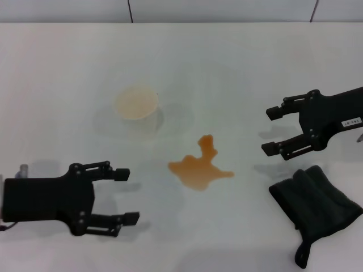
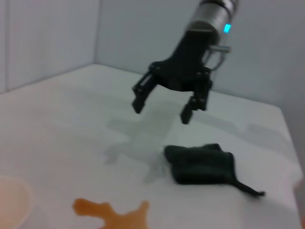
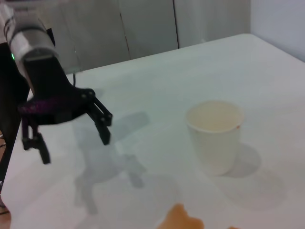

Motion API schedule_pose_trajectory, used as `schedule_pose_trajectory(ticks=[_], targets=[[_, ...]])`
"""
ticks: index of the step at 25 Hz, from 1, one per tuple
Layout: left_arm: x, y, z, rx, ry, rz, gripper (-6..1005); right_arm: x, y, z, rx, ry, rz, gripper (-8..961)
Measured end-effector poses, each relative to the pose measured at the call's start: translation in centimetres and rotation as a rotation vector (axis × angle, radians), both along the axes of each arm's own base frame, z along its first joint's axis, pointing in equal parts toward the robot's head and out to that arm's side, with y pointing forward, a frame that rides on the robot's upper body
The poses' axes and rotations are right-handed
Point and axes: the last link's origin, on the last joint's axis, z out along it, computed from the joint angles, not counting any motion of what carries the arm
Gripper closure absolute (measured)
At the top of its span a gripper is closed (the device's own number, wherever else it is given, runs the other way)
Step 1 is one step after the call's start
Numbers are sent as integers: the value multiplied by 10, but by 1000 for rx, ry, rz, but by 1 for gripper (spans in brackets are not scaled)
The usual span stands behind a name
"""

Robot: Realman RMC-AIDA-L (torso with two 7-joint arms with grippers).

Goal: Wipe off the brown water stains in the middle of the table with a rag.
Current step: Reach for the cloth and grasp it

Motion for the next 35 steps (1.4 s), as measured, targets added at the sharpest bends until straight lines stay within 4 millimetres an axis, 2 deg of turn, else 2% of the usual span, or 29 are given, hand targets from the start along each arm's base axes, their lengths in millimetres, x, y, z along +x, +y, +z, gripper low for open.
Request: schedule_pose_trajectory(ticks=[6, 12, 14, 16, 18, 27, 35], targets=[[10, 8, 19, -31, 68, -55, 119, 4, 0, 4, -9, -22, -40, 99], [14, 18, 21, -35, 108, -58, 119, 12, -5, 7, -24, -78, -89, 100], [16, 23, 21, -40, 127, -59, 119, 20, -7, 13, -27, -168, -183, 100], [18, 27, 20, -43, 140, -63, 119, 21, -7, 13, -27, -189, -204, 100], [20, 28, 20, -45, 145, -68, 119, 24, -10, 14, -45, -250, -250, 100], [29, 30, 6, -78, 155, -96, 119, 24, -15, 16, -82, -316, -297, 100], [38, 24, -13, -121, 198, -151, 119, 26, -17, 1, -97, -364, -317, 100]])
